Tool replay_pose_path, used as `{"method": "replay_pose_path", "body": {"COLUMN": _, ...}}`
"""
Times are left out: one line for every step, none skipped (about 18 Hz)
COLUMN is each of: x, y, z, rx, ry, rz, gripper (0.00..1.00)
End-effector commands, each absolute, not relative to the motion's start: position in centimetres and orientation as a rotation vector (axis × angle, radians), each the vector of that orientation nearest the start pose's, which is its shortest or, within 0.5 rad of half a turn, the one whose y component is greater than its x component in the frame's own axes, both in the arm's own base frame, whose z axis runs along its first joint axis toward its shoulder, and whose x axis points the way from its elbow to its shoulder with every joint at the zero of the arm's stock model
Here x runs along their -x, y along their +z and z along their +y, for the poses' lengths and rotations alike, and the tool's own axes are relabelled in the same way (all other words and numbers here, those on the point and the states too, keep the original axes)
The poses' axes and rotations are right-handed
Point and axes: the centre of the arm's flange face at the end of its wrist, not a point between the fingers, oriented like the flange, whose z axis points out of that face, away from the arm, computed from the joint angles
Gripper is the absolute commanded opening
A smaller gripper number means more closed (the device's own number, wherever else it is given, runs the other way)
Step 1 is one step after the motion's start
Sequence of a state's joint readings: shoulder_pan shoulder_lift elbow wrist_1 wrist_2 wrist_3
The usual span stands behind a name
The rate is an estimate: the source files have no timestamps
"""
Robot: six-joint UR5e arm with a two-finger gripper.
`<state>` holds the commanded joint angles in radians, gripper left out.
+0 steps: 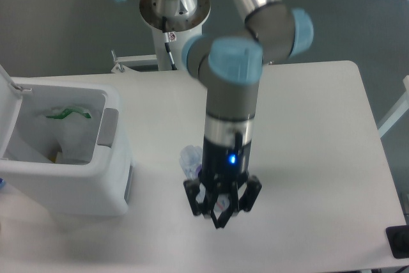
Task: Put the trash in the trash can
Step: 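Lift the water bottle and carry it over the white bin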
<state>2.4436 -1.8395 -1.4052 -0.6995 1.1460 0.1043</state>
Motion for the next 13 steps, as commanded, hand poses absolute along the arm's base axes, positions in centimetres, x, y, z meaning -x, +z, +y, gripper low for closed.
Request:
{"method": "replay_pose_path", "body": {"x": 36.6, "y": 55.6, "z": 53.8, "rx": 2.162, "ry": 0.013, "rz": -0.638, "gripper": 0.1}}
{"method": "replay_pose_path", "body": {"x": 35.5, "y": 57.5, "z": 53.2, "rx": 2.138, "ry": 0.028, "rz": -0.613, "gripper": 0.1}}
{"method": "replay_pose_path", "body": {"x": 34.7, "y": 59.2, "z": 52.6, "rx": 2.118, "ry": 0.045, "rz": -0.592, "gripper": 0.1}}
{"method": "replay_pose_path", "body": {"x": 33.9, "y": 60.9, "z": 52.3, "rx": 2.094, "ry": 0.055, "rz": -0.571, "gripper": 0.1}}
{"method": "replay_pose_path", "body": {"x": 32.8, "y": 62.0, "z": 52.3, "rx": 2.079, "ry": 0.038, "rz": -0.54, "gripper": 0.1}}
{"method": "replay_pose_path", "body": {"x": 31.3, "y": 63.6, "z": 51.8, "rx": 2.056, "ry": 0.027, "rz": -0.504, "gripper": 0.1}}
{"method": "replay_pose_path", "body": {"x": 30.3, "y": 64.7, "z": 51.3, "rx": 2.04, "ry": 0.02, "rz": -0.484, "gripper": 0.1}}
{"method": "replay_pose_path", "body": {"x": 29.5, "y": 65.7, "z": 50.9, "rx": 2.024, "ry": 0.012, "rz": -0.467, "gripper": 0.1}}
{"method": "replay_pose_path", "body": {"x": 28.3, "y": 66.5, "z": 50.8, "rx": 2.012, "ry": -0.014, "rz": -0.438, "gripper": 0.1}}
{"method": "replay_pose_path", "body": {"x": 26.5, "y": 66.2, "z": 51.7, "rx": 2.021, "ry": -0.056, "rz": -0.4, "gripper": 0.1}}
{"method": "replay_pose_path", "body": {"x": 25.2, "y": 66.4, "z": 52.0, "rx": 2.022, "ry": -0.068, "rz": -0.377, "gripper": 0.1}}
{"method": "replay_pose_path", "body": {"x": 24.0, "y": 65.9, "z": 52.7, "rx": 2.03, "ry": -0.102, "rz": -0.376, "gripper": 0.1}}
{"method": "replay_pose_path", "body": {"x": 22.5, "y": 65.4, "z": 53.4, "rx": 2.041, "ry": -0.134, "rz": -0.363, "gripper": 0.1}}
